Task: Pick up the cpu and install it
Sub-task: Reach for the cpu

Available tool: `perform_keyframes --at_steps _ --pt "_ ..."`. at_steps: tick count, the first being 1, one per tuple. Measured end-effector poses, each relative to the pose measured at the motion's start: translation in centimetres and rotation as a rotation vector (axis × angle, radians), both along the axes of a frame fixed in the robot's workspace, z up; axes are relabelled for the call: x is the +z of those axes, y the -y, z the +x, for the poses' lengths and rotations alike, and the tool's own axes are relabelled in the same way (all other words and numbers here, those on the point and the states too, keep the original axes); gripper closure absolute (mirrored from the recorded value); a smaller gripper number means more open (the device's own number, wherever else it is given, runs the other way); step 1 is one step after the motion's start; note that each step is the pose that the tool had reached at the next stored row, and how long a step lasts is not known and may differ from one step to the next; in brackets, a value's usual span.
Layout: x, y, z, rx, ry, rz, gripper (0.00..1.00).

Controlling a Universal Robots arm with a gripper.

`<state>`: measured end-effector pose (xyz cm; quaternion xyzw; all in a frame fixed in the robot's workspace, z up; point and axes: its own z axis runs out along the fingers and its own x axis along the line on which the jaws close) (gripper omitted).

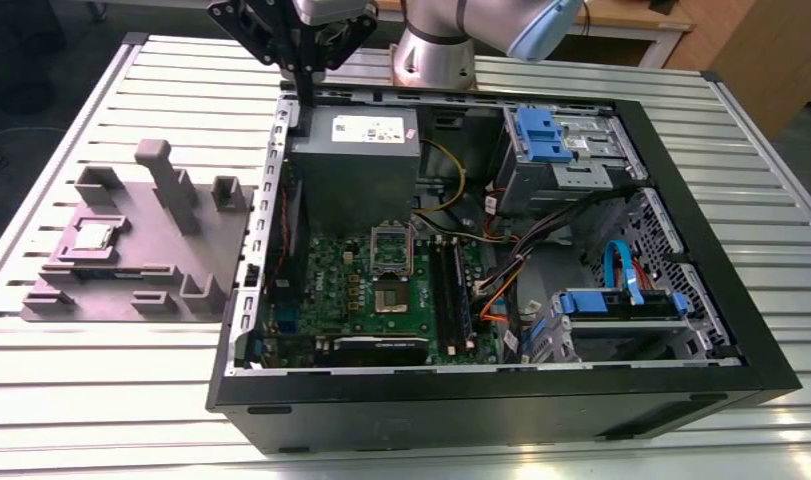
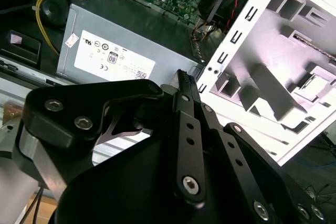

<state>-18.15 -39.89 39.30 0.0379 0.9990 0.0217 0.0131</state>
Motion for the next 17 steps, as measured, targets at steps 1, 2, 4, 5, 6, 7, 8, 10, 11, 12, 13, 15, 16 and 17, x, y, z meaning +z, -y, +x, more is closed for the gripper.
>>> perform_keyframes --at_steps 1,2,4,5,6,7,8,10,11,12,13,15,16,17 --pt "0.00 0.00 -0.05 0.000 -0.0001 -0.0001 0.89" --pt "0.00 0.00 -0.10 0.000 -0.0001 -0.0001 0.89" --pt "0.00 0.00 -0.16 0.000 0.0000 0.0000 0.89" --pt "0.00 0.00 -0.19 0.000 -0.0001 -0.0001 0.89" --pt "0.00 0.00 -0.22 0.000 0.0000 -0.0001 0.89" --pt "0.00 0.00 -0.25 0.000 -0.0001 0.0000 0.89" --pt "0.00 0.00 -0.28 0.000 -0.0001 -0.0001 0.89" --pt "-0.01 0.00 -0.33 0.000 -0.0001 -0.0001 0.89" --pt "-0.01 0.00 -0.36 0.000 0.0000 0.0000 0.89" --pt "-0.01 0.00 -0.39 0.000 0.0000 -0.0001 0.89" --pt "-0.01 0.00 -0.42 0.000 0.0000 0.0000 0.89" --pt "-0.01 0.00 -0.48 0.000 -0.0001 -0.0001 0.89" --pt "-0.01 0.00 -0.52 0.000 -0.0001 0.0000 0.89" --pt "-0.01 0.00 -0.56 0.000 0.0000 0.0000 0.89"
